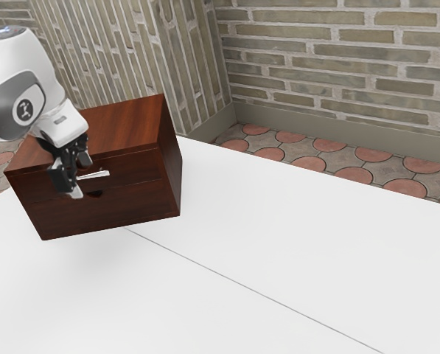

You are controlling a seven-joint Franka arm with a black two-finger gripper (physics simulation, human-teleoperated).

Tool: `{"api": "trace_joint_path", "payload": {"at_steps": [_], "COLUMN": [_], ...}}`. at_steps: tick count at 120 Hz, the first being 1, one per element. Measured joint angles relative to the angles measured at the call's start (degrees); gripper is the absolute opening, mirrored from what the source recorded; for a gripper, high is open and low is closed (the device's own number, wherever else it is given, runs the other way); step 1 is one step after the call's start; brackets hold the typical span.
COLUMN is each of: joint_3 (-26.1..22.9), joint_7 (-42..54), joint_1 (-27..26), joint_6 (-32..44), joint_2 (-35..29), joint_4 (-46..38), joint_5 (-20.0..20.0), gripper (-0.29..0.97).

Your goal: Pull the drawer handle with one arm to open the drawer

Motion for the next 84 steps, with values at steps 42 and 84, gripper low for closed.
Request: {"api": "trace_joint_path", "payload": {"at_steps": [42, 84], "joint_3": [0.01, 0.11], "joint_7": [0.93, 1.46], "joint_1": [0.73, 0.62], "joint_6": [4.39, 7.02], "joint_2": [0.77, 2.1], "joint_4": [-1.25, -1.79], "joint_5": [-0.21, -0.29], "gripper": [0.68, 0.68]}}
